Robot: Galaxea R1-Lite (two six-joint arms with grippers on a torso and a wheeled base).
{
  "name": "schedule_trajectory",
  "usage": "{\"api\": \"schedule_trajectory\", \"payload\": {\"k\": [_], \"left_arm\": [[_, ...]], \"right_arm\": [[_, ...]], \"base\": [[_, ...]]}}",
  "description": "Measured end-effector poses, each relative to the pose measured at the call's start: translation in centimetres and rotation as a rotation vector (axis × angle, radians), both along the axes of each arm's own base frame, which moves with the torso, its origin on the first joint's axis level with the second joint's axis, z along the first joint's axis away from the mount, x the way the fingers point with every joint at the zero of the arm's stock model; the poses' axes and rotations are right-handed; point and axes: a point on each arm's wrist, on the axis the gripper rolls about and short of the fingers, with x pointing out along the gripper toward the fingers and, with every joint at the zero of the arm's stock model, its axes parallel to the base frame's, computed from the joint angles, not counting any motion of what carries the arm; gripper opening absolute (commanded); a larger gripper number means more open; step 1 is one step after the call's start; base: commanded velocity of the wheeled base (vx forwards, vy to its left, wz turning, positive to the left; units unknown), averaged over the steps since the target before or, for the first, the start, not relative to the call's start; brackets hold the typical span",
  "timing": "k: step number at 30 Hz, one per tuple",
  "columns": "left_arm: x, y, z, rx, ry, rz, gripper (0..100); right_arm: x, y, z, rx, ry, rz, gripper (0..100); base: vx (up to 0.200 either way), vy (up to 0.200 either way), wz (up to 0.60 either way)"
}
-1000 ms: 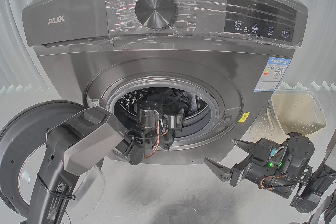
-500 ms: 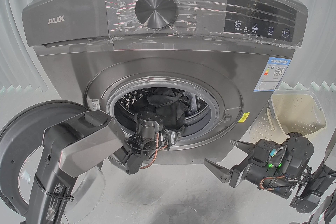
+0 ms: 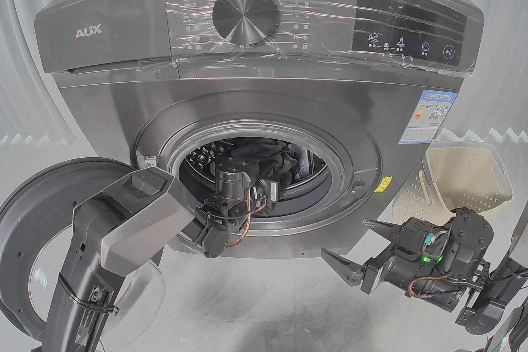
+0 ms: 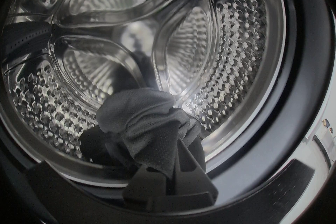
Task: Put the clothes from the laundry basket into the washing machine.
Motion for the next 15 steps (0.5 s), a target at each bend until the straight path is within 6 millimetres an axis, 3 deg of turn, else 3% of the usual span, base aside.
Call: {"api": "schedule_trajectory", "payload": {"k": [9,15], "left_arm": [[3.2,-0.3,2.8,-0.094,-0.159,0.068,0],[4.8,-0.2,3.3,-0.126,-0.215,0.092,0]], "right_arm": [[0.0,0.0,0.1,0.002,-0.003,-0.001,100],[0.0,-0.1,0.1,0.004,-0.005,-0.004,100]], "base": [[0.000,0.000,0.00],[0.000,0.000,0.00]]}}
